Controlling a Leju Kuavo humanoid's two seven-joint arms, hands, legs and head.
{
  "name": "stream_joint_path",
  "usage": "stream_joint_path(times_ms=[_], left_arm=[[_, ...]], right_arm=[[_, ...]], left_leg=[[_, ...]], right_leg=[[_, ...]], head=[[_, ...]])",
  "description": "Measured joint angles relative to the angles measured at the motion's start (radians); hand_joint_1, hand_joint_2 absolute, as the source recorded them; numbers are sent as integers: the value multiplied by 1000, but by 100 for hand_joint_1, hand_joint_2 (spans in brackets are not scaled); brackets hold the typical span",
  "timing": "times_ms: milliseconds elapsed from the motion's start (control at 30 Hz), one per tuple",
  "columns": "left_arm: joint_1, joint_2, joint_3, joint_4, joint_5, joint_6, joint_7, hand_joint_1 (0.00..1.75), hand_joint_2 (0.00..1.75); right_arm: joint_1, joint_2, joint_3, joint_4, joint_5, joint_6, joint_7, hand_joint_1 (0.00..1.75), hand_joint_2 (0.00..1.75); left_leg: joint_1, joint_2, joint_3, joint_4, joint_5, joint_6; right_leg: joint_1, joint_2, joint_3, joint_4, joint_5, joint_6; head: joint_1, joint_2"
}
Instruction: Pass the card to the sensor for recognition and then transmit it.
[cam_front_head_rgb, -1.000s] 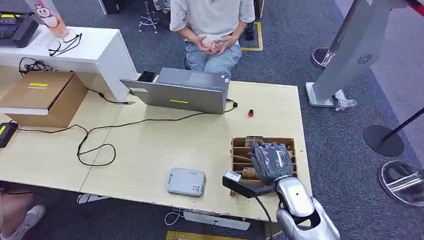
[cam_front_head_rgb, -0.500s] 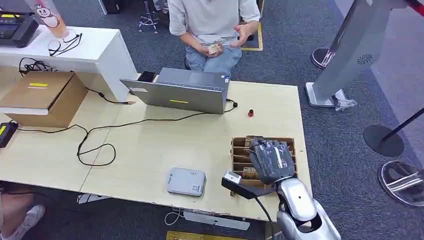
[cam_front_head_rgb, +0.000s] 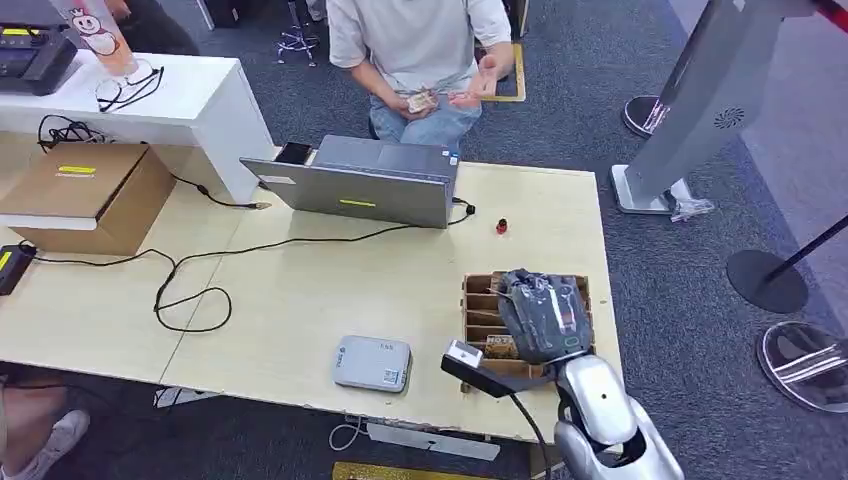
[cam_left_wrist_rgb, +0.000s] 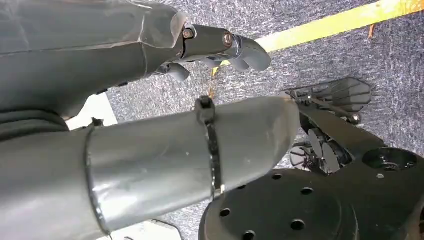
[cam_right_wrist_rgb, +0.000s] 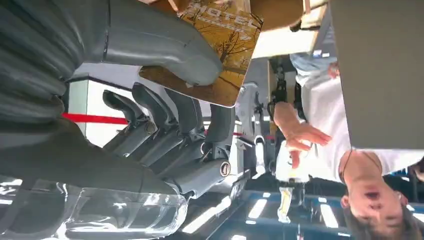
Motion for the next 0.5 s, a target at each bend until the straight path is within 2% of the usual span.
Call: stream_joint_path(times_ms=[200,500], left_arm=[[0,1,0,0,0,-1,0,0,0],[1,-3,0,0,0,-14,-2,0,0]], right_arm=[[1,0,0,-12,-10,-20,-15,175,175],[1,0,0,-14,-44,-99,-53,175,175]], left_leg=[[0,0,0,0,0,0],[0,0,0,0,0,0]], right_leg=[[0,0,0,0,0,0],[0,0,0,0,0,0]], head=[[0,0],[0,0]])
